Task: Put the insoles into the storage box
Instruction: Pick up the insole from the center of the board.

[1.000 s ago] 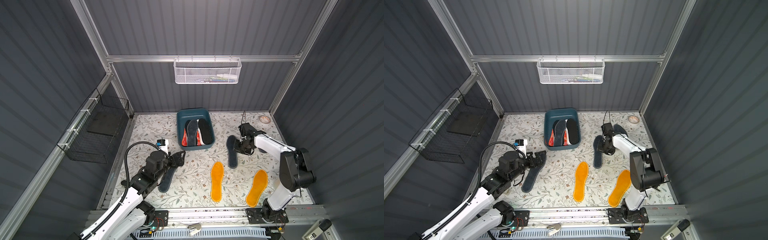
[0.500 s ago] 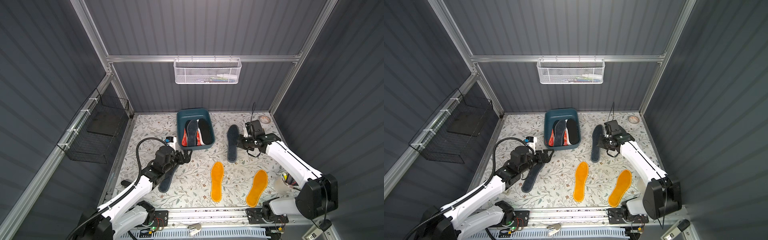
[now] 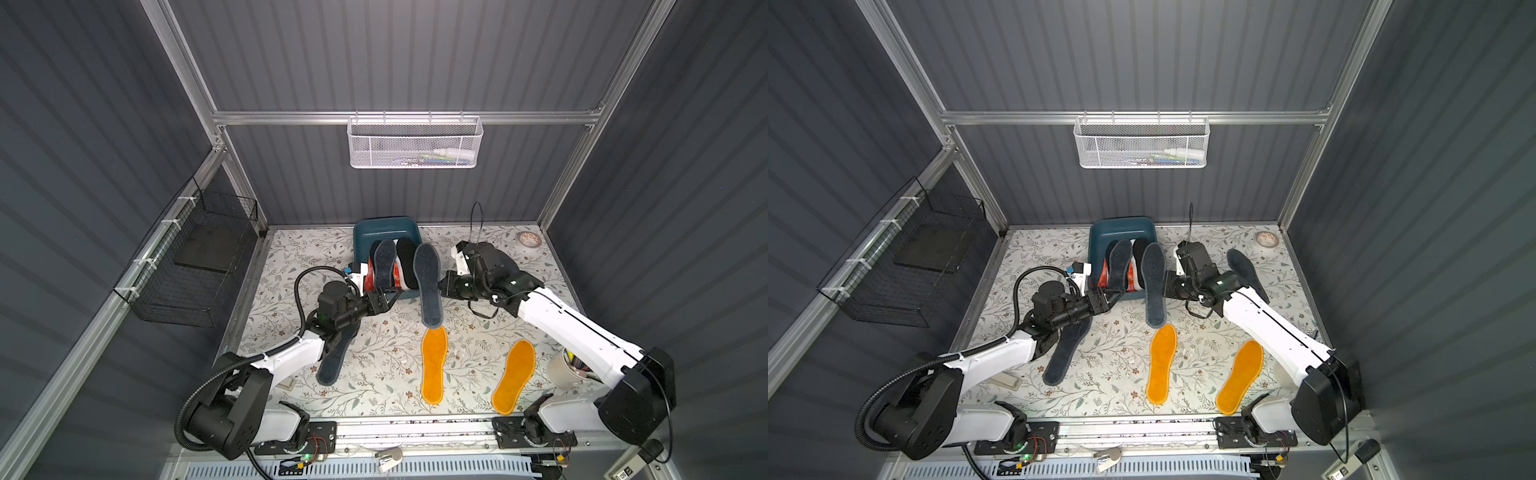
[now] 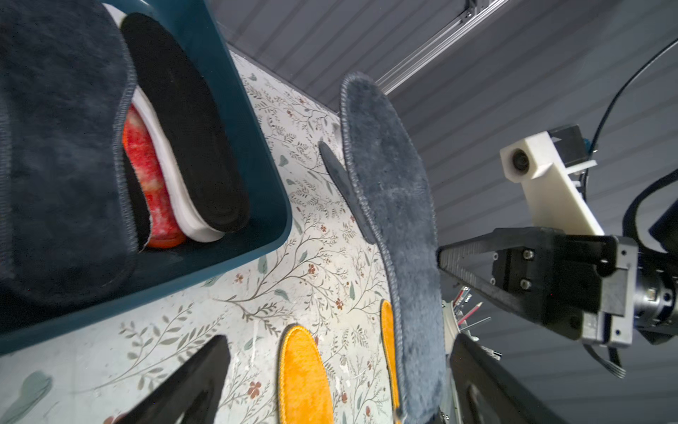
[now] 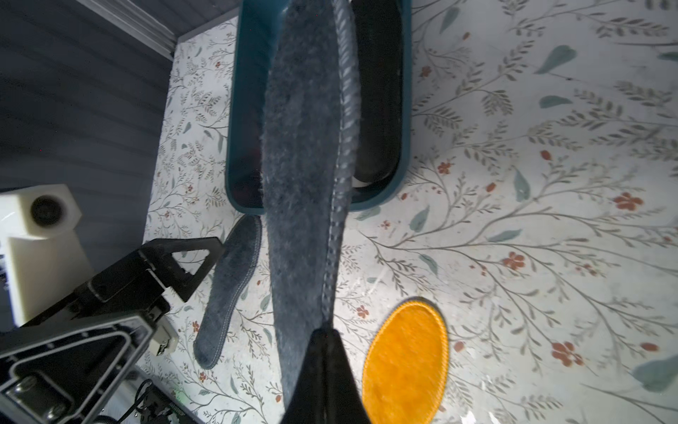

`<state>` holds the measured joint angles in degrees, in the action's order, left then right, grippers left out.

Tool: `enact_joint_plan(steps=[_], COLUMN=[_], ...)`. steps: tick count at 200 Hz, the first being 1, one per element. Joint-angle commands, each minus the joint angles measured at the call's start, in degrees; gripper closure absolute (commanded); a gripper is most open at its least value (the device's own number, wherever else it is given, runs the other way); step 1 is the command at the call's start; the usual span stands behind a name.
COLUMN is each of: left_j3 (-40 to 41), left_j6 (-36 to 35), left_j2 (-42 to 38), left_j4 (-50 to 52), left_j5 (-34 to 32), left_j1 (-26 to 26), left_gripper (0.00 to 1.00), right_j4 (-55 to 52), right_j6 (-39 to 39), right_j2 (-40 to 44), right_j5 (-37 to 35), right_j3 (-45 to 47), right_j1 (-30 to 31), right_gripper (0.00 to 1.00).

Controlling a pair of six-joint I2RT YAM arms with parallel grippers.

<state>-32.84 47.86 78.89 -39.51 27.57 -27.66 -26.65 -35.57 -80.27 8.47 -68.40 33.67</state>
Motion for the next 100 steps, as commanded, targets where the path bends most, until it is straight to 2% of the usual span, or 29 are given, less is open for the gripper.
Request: enact_joint_plan(steps=[1, 67, 86, 100], left_j3=[-0.6, -1.9, -2.6, -3.0], left_j6=[5.1, 6.2, 7.0, 7.2], left_j2=[1.7, 4.1, 4.9, 5.1], left_j4=[-9.6, -11.7, -13.0, -13.3], left_j5=[4.8, 5.0, 5.1, 5.2], left_j1=[0.6, 1.5, 1.8, 2.1], left_gripper=[0.05, 0.09, 0.19, 0.31], right_j4=[4.0, 10.8, 13.3, 14.0], right_j6=[-1.0, -3.0, -3.9, -4.1], right_j2=[-1.8, -3.6, -3.5, -3.5], right_j5=[2.1, 9.1, 10.2, 12.8], right_j3=[-2.2, -1.3, 0.3, 1.2], right_j1=[2.3, 5.8, 5.9, 6.0], right_gripper=[1.0, 1.0, 1.0, 1.0])
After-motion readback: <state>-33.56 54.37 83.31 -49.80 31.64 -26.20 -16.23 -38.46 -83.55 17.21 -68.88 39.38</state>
